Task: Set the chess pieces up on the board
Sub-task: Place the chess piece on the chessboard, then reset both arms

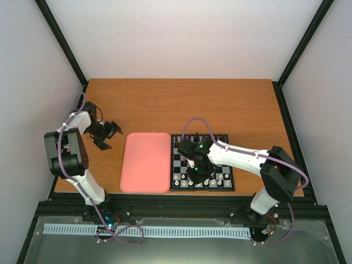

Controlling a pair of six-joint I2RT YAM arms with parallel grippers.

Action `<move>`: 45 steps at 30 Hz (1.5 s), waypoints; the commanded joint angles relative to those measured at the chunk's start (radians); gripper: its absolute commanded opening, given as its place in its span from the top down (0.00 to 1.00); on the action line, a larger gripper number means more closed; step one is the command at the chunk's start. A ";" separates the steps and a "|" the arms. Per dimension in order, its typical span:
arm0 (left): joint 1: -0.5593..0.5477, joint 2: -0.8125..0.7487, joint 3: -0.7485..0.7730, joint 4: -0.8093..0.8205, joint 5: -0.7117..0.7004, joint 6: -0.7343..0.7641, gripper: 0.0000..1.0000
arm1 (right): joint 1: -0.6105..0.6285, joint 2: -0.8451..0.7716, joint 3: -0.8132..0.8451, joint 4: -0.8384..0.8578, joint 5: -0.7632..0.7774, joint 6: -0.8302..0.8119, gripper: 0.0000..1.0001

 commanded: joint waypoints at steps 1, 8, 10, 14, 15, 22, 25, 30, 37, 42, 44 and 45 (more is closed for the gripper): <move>-0.001 0.016 0.018 -0.004 -0.007 0.019 0.00 | -0.015 0.016 -0.011 0.019 0.003 -0.011 0.96; -0.001 0.022 0.021 -0.005 -0.005 0.021 0.00 | -0.018 0.024 -0.024 0.028 0.004 -0.014 0.91; -0.001 0.021 0.023 -0.006 -0.005 0.021 0.00 | -0.019 0.027 -0.024 0.029 0.012 -0.015 0.90; 0.000 0.020 0.023 -0.007 -0.005 0.022 0.00 | -0.021 0.024 -0.010 0.022 0.011 -0.020 0.84; -0.001 0.020 0.024 -0.009 -0.006 0.023 0.00 | -0.021 0.018 -0.004 0.019 0.005 -0.020 0.82; -0.001 0.016 0.024 -0.008 -0.003 0.021 0.00 | -0.021 -0.026 0.099 -0.053 0.014 -0.015 0.70; -0.001 0.012 0.026 -0.009 -0.001 0.021 0.00 | -0.021 -0.040 0.146 -0.092 0.026 -0.008 0.61; -0.001 -0.006 0.020 -0.007 -0.003 0.026 0.00 | -0.022 -0.067 0.216 -0.115 0.076 0.000 0.38; -0.002 -0.049 0.073 -0.051 -0.035 0.050 0.00 | -0.104 -0.036 0.285 -0.051 0.087 -0.025 0.00; -0.002 -0.083 0.119 -0.095 -0.079 0.074 0.00 | -0.182 -0.054 0.321 0.048 0.046 -0.056 0.00; -0.001 -0.098 0.128 -0.101 -0.084 0.079 0.00 | -0.191 -0.046 0.350 0.055 0.055 -0.064 0.00; -0.001 -0.106 0.133 -0.107 -0.082 0.079 0.00 | -0.195 -0.038 0.360 0.052 0.060 -0.067 0.00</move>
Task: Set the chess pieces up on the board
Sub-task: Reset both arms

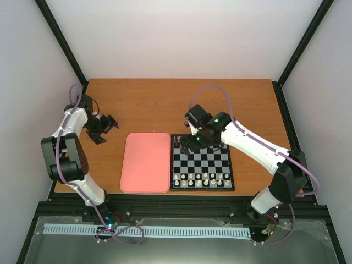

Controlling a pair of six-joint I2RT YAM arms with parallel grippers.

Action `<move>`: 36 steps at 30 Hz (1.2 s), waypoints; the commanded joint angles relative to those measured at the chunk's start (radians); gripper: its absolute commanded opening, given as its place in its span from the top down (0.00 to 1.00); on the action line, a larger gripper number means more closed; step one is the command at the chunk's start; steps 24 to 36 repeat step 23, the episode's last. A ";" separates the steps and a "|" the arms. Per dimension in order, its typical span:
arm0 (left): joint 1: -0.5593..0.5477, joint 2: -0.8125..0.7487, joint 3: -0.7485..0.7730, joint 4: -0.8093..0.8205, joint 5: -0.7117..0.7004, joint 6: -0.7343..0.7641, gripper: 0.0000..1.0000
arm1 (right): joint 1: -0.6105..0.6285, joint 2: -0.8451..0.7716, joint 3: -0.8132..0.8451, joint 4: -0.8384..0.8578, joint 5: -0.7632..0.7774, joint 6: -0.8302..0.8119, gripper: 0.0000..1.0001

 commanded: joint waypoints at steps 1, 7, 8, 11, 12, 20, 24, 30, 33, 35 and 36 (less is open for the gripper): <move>-0.001 -0.060 0.055 -0.052 -0.024 0.028 0.00 | -0.017 0.012 0.065 0.054 0.006 -0.034 0.00; -0.006 -0.112 0.055 -0.058 -0.043 0.028 0.00 | -0.032 0.035 0.066 0.077 0.035 -0.054 0.00; -0.008 -0.120 0.055 -0.058 -0.047 0.032 0.00 | -0.038 0.036 0.066 0.083 0.035 -0.055 0.00; -0.017 -0.134 0.053 -0.068 -0.055 0.043 0.00 | -0.050 0.038 0.075 0.089 0.044 -0.063 0.00; -0.021 -0.138 0.052 -0.069 -0.058 0.046 0.00 | -0.052 0.038 0.078 0.089 0.049 -0.067 0.00; -0.047 -0.139 0.051 -0.077 -0.062 0.053 0.00 | -0.059 0.037 0.084 0.087 0.051 -0.071 0.00; -0.054 -0.142 0.059 -0.080 -0.074 0.056 0.00 | -0.059 0.032 0.086 0.092 0.056 -0.075 0.00; -0.054 -0.142 0.059 -0.080 -0.074 0.056 0.00 | -0.059 0.032 0.086 0.092 0.056 -0.075 0.00; -0.054 -0.142 0.059 -0.080 -0.074 0.056 0.00 | -0.059 0.032 0.086 0.092 0.056 -0.075 0.00; -0.054 -0.142 0.059 -0.080 -0.074 0.056 0.00 | -0.059 0.032 0.086 0.092 0.056 -0.075 0.00; -0.054 -0.142 0.059 -0.080 -0.074 0.056 0.00 | -0.059 0.032 0.086 0.092 0.056 -0.075 0.00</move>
